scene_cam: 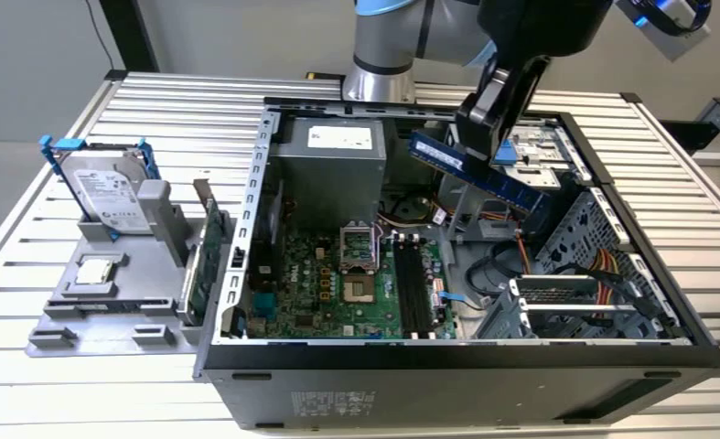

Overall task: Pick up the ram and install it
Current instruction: 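Insert the ram into the slot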

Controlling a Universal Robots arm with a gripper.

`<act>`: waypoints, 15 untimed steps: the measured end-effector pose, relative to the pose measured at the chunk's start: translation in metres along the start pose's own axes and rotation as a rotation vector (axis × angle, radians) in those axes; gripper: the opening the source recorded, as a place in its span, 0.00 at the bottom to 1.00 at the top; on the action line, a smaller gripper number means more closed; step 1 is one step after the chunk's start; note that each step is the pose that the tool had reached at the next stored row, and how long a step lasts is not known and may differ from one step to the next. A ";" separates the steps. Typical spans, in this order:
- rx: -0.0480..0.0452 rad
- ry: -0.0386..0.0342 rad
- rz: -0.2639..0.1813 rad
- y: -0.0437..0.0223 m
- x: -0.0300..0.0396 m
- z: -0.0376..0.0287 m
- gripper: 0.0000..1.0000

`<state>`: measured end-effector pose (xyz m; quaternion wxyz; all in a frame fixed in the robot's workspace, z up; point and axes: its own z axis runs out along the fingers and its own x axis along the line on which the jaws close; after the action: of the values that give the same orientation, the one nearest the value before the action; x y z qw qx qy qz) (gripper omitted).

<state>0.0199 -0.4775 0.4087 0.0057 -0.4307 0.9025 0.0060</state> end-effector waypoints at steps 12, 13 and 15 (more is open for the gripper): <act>0.0024 -0.0007 0.151 0.0000 0.0000 -0.0001 0.00; 0.0026 -0.0008 0.165 0.0000 0.0000 -0.0001 0.00; 0.0031 -0.0010 0.193 0.0000 0.0001 -0.0001 0.00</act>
<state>0.0199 -0.4776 0.4088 0.0062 -0.3418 0.9397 0.0053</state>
